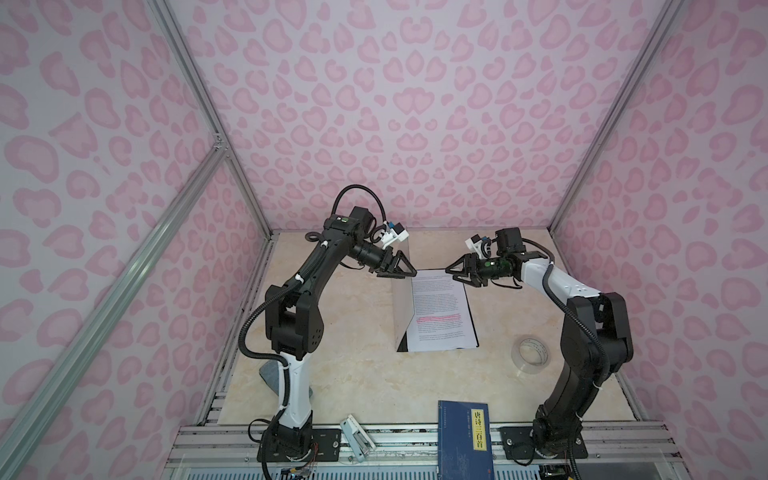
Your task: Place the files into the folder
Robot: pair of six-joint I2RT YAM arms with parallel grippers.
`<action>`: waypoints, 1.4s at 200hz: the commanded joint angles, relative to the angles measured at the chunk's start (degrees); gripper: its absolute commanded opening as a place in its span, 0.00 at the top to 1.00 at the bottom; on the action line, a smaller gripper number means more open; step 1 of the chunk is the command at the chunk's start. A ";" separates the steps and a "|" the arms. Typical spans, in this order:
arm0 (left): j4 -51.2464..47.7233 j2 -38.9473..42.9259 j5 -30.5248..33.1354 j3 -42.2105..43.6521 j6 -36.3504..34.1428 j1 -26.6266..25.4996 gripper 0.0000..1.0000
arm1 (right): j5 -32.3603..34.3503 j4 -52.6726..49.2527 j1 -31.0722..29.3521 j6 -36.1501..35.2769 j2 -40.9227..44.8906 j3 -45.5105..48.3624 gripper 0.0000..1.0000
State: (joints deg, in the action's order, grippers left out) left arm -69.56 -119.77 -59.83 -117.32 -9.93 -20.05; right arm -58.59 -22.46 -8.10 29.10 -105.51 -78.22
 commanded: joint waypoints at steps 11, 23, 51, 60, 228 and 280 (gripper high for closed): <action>1.27 -1.47 -0.90 -1.67 1.42 -1.13 0.23 | -2.97 5.82 -0.40 3.75 -1.23 0.07 0.46; 1.36 -2.08 -0.72 -2.10 1.66 -1.67 0.23 | -3.41 7.51 -0.85 5.08 -1.78 0.25 0.46; 2.12 -2.84 -0.04 -2.39 1.91 -2.79 0.22 | -4.37 12.84 -1.39 8.53 -1.98 1.58 0.45; 2.56 -3.13 0.10 -2.43 2.33 -3.05 0.21 | -5.09 15.57 -1.39 10.57 -1.94 2.15 0.45; 3.75 -4.74 0.34 -3.70 3.78 -5.01 0.17 | -10.32 44.95 -1.04 32.02 -1.18 9.74 0.45; 3.31 -2.39 1.55 -1.97 2.43 -4.56 0.18 | -10.76 45.22 -0.88 32.42 -1.36 9.71 0.46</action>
State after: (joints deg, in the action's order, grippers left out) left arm -65.84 -123.85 -58.65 -120.01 -6.13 -24.93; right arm -68.51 20.73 -9.04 60.93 -106.52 -68.66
